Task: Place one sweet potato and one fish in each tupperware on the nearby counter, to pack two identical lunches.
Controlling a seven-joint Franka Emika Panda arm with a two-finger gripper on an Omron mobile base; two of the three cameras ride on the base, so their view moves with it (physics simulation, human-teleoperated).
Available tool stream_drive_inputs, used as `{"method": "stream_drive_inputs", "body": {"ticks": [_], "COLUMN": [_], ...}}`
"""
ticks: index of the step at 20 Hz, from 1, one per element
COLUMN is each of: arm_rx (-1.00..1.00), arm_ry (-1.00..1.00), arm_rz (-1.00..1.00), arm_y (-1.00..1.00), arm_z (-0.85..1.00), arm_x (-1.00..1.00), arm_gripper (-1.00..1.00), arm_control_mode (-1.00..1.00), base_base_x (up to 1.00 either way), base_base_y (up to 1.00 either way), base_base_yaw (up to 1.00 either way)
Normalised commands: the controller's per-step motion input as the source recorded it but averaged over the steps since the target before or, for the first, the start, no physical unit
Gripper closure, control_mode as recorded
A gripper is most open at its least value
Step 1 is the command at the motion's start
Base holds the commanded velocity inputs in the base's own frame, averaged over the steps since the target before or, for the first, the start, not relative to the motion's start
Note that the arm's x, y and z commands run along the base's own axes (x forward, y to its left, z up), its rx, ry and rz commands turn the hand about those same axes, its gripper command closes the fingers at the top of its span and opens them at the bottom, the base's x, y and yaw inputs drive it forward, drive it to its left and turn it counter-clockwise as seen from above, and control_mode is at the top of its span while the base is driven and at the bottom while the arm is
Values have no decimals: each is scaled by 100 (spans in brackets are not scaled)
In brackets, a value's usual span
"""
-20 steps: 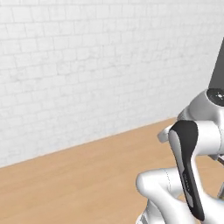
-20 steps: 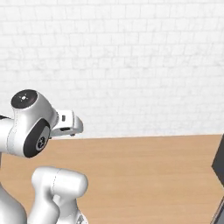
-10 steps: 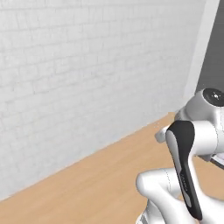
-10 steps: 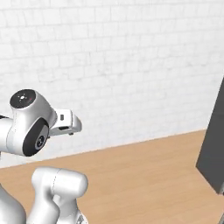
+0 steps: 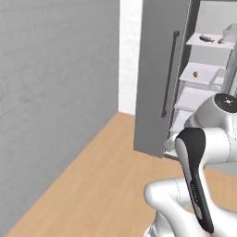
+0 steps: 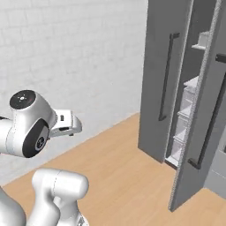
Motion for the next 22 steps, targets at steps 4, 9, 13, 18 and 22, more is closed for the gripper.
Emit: {"method": "stream_drive_inputs", "body": {"ticks": [4, 9, 13, 18, 22], "arm_rx": [0, 0, 0, 0, 0], "arm_ry": [0, 0, 0, 0, 0], "arm_rz": [0, 0, 0, 0, 0], "arm_y": [0, 0, 0, 0, 0], "arm_z": [0, 0, 0, 0, 0], "arm_x": [0, 0, 0, 0, 0], "arm_gripper": [-100, -100, -100, -100, -100], "arm_control_mode": [100, 100, 100, 100, 100], "base_base_x": [38, 32, 42, 35, 18], "base_base_y": [2, 32, 71, 96, 84], "base_base_yaw": [-72, -68, -57, -33, -23]}}
